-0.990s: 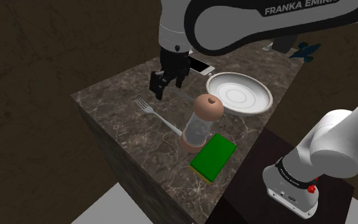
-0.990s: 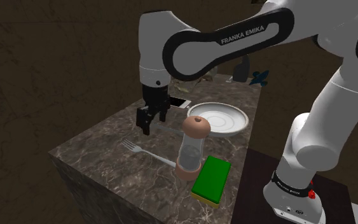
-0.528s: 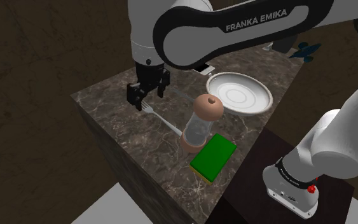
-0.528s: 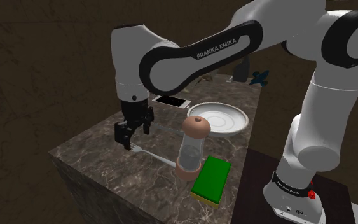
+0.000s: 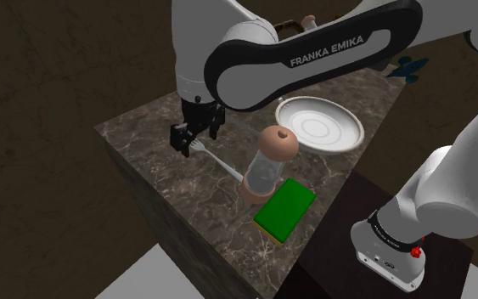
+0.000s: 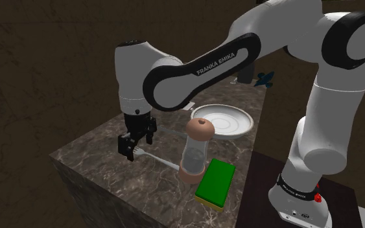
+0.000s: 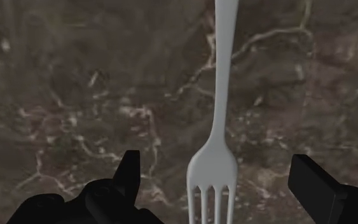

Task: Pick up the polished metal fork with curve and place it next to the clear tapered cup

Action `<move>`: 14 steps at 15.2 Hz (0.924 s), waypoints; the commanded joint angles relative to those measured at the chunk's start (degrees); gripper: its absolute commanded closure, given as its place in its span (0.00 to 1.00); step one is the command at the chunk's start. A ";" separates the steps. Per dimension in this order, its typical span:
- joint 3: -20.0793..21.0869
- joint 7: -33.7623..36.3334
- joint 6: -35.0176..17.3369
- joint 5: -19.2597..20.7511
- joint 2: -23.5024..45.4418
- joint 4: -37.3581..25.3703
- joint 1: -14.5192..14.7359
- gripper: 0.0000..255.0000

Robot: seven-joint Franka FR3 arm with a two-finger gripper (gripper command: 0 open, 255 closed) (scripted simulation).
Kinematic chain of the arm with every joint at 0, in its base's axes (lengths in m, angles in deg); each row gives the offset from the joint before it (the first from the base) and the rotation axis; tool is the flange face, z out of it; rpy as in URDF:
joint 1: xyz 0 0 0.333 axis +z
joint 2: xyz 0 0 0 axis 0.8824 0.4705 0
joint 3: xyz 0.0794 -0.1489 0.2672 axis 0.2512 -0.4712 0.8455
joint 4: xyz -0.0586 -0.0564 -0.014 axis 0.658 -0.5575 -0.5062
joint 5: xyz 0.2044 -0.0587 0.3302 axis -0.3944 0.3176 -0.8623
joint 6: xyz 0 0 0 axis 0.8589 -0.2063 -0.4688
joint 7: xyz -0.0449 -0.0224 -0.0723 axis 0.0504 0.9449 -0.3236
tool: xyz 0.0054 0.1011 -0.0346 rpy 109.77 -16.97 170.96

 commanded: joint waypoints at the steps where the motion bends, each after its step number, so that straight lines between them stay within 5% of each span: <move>1: 0.00 0.03 -0.12 0.05 0.08 0.04 0.01 0.00; 5: 0.00 0.03 -0.11 0.05 0.07 0.04 0.01 0.00; 6: 0.00 0.03 -0.11 0.05 0.07 0.04 0.01 1.00; 14: 0.04 0.22 0.02 0.28 0.46 -0.40 0.11 1.00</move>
